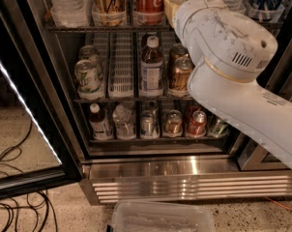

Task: Pick green can from top shelf of fridge

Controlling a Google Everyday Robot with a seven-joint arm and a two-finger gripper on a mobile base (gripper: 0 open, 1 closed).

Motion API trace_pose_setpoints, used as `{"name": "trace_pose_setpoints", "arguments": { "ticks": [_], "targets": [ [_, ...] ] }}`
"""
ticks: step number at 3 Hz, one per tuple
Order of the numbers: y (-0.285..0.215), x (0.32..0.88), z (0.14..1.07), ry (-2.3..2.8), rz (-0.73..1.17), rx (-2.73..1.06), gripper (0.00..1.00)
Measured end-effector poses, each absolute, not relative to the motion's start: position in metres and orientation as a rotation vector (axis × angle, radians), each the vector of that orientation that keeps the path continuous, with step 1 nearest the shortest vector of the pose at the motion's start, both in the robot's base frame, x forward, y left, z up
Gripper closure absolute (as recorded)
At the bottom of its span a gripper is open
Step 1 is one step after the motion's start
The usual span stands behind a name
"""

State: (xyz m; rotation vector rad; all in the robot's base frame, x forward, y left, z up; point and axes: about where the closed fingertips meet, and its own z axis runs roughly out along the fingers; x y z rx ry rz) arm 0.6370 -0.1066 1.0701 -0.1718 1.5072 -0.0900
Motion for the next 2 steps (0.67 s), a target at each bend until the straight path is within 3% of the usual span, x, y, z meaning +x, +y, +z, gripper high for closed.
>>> {"name": "trace_pose_setpoints", "arguments": {
  "ticks": [2],
  "targets": [
    [-0.116, 0.661, 1.085, 1.465, -0.119, -0.164, 0.38]
  ]
}}
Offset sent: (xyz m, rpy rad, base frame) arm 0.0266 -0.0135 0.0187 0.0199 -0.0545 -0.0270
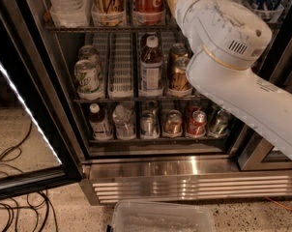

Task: Pick green can from top shelf of fridge

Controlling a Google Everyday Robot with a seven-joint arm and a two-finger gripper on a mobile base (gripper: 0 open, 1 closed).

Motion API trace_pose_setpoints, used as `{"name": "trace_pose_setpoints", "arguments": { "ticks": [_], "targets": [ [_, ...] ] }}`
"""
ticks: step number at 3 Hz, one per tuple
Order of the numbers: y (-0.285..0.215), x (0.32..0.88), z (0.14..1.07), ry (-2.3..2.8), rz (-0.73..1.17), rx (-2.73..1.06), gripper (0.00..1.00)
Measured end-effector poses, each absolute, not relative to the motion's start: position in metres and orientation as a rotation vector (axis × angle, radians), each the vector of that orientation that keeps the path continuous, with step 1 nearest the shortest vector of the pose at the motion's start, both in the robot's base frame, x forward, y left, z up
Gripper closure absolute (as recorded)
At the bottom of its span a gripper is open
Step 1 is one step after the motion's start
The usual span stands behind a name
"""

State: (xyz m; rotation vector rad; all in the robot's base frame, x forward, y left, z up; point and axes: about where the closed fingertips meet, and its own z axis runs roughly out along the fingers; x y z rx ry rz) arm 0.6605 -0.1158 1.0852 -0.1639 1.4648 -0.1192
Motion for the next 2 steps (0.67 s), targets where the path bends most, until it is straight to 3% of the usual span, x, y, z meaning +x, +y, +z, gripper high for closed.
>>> {"name": "trace_pose_setpoints", "arguments": {
  "ticks": [1, 2],
  "targets": [
    [-0.1159, 0.6655, 1.0850, 1.465, -0.120, -0.166, 0.38],
    [-0.1132, 0.6679, 1.0832, 1.470, -0.113, -0.178, 0.57]
  ]
}}
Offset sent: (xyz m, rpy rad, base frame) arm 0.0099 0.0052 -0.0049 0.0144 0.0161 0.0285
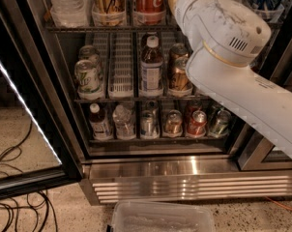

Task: Pick green can from top shelf of fridge

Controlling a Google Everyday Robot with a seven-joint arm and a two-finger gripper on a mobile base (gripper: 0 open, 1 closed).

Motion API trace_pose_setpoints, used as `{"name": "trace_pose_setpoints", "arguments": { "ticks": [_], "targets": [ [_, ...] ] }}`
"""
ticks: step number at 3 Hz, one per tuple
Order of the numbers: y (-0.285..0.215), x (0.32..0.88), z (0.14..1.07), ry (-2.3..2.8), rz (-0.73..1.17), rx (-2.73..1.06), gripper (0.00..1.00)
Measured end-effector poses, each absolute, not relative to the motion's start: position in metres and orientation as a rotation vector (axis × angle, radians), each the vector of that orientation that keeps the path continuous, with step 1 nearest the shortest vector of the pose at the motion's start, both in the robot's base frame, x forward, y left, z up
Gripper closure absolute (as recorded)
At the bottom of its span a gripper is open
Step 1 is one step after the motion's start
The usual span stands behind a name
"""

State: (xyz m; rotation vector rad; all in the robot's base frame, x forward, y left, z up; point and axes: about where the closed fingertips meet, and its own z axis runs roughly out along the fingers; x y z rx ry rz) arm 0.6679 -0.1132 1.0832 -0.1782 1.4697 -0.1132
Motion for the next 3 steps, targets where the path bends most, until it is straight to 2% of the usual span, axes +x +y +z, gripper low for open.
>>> {"name": "trace_pose_setpoints", "arguments": {
  "ticks": [2, 3],
  "targets": [
    [-0.112, 0.667, 1.085, 1.474, -0.134, -0.196, 1.00],
    [-0.113, 0.663, 1.098, 1.450, -0.138, -0.197, 1.00]
  ]
}}
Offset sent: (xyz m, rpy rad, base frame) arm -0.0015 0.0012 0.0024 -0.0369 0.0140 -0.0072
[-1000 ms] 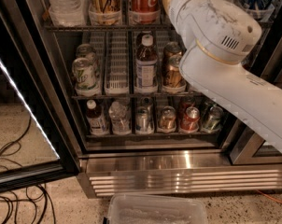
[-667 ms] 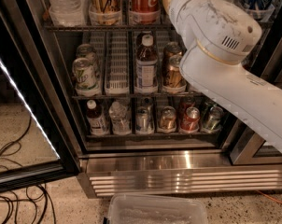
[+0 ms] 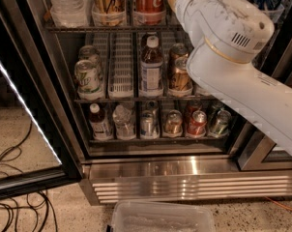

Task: Pick green can from top shelf of fridge

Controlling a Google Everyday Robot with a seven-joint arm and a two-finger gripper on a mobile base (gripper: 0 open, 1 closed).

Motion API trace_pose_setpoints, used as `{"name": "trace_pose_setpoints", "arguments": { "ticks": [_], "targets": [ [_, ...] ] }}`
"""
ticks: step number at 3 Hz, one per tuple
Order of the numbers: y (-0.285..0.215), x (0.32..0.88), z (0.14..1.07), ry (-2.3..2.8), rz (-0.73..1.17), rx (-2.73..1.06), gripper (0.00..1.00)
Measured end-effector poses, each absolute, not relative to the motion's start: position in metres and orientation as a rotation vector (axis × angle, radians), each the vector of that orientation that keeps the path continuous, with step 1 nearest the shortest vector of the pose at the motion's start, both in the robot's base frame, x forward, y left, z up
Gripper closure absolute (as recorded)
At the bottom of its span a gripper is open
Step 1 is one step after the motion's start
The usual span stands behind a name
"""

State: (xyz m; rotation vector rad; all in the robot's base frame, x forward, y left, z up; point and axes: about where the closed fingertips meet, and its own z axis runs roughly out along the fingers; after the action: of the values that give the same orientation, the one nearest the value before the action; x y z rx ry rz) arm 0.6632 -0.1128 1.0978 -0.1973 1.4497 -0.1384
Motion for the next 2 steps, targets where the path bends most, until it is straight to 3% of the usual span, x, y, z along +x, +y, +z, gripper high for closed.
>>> {"name": "trace_pose_setpoints", "arguments": {
  "ticks": [2],
  "targets": [
    [-0.108, 0.627, 1.130, 1.401, -0.023, -0.168, 1.00]
  ]
}}
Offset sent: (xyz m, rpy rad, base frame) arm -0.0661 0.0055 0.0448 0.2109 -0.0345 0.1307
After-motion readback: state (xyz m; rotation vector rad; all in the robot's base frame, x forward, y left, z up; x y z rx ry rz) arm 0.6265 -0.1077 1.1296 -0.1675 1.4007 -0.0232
